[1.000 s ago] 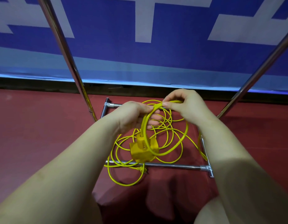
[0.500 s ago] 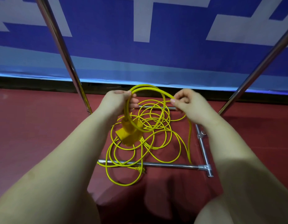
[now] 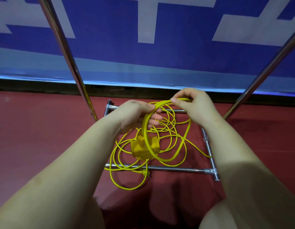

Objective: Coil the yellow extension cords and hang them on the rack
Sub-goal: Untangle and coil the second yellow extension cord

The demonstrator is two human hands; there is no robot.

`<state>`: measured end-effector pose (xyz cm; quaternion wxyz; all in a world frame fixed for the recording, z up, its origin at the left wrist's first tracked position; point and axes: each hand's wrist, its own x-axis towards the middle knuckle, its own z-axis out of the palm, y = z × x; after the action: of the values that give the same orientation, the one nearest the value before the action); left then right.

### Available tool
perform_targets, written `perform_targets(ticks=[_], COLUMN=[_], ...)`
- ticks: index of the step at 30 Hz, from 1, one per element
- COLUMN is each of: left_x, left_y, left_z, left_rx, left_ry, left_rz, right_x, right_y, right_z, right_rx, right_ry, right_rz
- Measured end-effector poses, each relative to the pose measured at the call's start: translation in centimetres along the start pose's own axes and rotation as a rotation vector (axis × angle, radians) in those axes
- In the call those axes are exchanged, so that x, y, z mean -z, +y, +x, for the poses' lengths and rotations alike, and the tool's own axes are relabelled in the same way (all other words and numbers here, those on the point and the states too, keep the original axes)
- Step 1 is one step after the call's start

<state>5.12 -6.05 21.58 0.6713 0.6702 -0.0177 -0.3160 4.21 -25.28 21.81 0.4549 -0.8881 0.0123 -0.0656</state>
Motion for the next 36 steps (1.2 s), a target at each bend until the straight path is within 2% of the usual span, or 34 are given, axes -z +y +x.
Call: perform_targets(ticks=[6,8,10,13,16,19,22,27,30,33,36], left_x=[-0.2,-0.3,0.1,1.4,2.2,2.2,2.4,2.0,1.5,1.1,0.5], left_y=[-0.1,-0.1,0.0,0.3,0.3,0.2,0.1,0.0,-0.3,-0.7,-0.7], left_z=[-0.2,-0.2,0.0,0.4,0.5,0.8,0.9,0.7,0.8,0.9,0.7], left_rx=[0.021,0.006,-0.046,-0.126,-0.161,-0.199,-0.246,-0.232,-0.184,-0.155,-0.139], left_ry=[-0.152,-0.120,-0.012,0.204,0.333,0.444,0.491,0.280,0.184,0.085,0.026], left_rz=[0.048,0.098,0.107,0.025,-0.060,-0.115,-0.099,0.014,0.060,0.165,0.159], right_x=[0.0,0.1,0.4,0.7,0.1,-0.2,-0.3,0.2,0.5,0.2,0.0], right_y=[0.1,0.1,0.4,1.6,2.5,2.7,2.8,0.9,0.1,-0.1,0.0], right_z=[-0.3,-0.3,-0.1,-0.1,-0.6,-0.7,-0.3,-0.1,0.1,0.3,0.4], right_rx=[0.058,0.061,0.025,-0.113,-0.274,-0.311,-0.337,-0.473,-0.550,-0.616,-0.644], right_ry=[0.076,0.079,0.038,-0.223,-0.537,-0.646,-0.560,-0.255,-0.114,-0.025,0.010], right_rz=[-0.100,-0.115,-0.213,-0.530,-0.662,-0.699,-0.463,0.324,0.705,0.909,0.972])
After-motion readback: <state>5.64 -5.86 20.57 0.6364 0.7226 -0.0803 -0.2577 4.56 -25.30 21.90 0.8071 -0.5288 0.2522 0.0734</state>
